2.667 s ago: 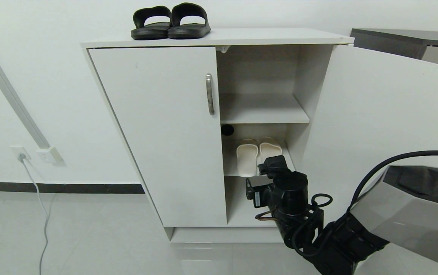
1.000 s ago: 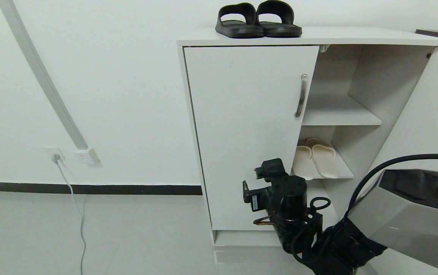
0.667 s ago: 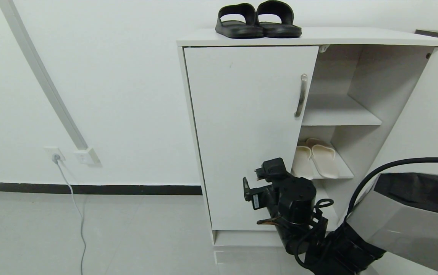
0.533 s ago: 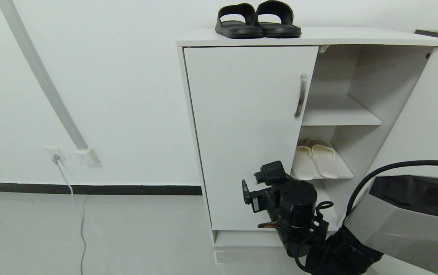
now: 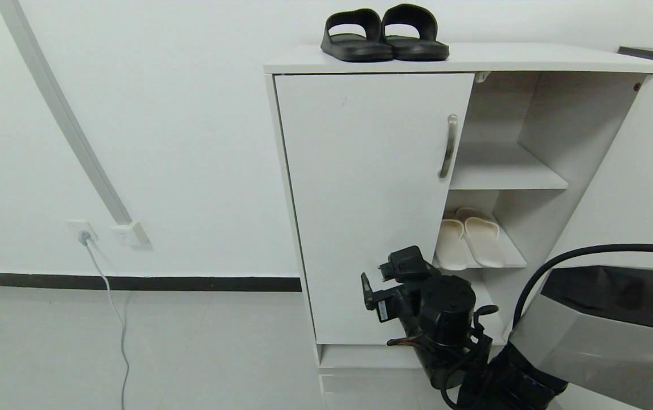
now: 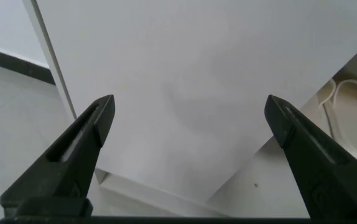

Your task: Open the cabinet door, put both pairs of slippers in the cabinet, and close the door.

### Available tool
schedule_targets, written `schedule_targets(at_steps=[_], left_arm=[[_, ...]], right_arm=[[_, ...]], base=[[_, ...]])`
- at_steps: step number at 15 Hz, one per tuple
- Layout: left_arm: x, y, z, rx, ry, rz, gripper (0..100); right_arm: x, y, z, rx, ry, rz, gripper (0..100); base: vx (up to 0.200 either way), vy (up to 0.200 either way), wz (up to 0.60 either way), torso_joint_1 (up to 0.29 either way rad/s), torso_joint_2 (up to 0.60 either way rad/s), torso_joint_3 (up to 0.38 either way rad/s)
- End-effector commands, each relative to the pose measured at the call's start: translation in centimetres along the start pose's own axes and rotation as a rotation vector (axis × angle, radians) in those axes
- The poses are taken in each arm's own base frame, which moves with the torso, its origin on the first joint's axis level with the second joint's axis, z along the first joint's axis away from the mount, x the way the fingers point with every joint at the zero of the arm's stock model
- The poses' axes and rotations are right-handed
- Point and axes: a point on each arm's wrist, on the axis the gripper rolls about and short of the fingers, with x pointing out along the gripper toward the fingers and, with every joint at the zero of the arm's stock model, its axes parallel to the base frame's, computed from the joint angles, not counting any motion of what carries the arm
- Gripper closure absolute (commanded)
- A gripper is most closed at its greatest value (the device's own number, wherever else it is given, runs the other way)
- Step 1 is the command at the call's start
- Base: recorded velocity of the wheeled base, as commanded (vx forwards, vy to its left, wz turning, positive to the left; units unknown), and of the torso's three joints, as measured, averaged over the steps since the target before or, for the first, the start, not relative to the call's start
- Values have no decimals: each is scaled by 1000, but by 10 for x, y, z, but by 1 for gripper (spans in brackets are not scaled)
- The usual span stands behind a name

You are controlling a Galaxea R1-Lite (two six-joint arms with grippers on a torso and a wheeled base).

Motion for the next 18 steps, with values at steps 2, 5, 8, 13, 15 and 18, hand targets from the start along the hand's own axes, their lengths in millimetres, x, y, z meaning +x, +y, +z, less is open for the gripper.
schedule_targets(at_steps=[2, 5, 8, 13, 15, 18], left_arm=[[0, 0, 0, 0, 1, 0, 100], [0, 0, 0, 1, 1, 0, 100], [0, 0, 0, 0, 1, 0, 100], [0, 0, 0, 0, 1, 0, 100], [0, 0, 0, 0, 1, 0, 100], [0, 0, 0, 0, 1, 0, 100]], right_arm=[[1, 1, 0, 1, -1, 1, 0], [0, 0, -1, -8, 0, 1, 0], [-1, 0, -1, -9, 1, 1, 0], [-1, -1, 0, -7, -1, -3, 0], [-1, -1, 1, -6, -2, -3, 0], [-1, -1, 1, -6, -2, -1, 0]], base=[[0, 0, 0, 2, -154, -334], [0, 0, 0, 46, -494, -372], [0, 0, 0, 93, -474, -357], [0, 0, 0, 133, -463, -330], [0, 0, 0, 161, -476, -317], [0, 0, 0, 178, -489, -315]])
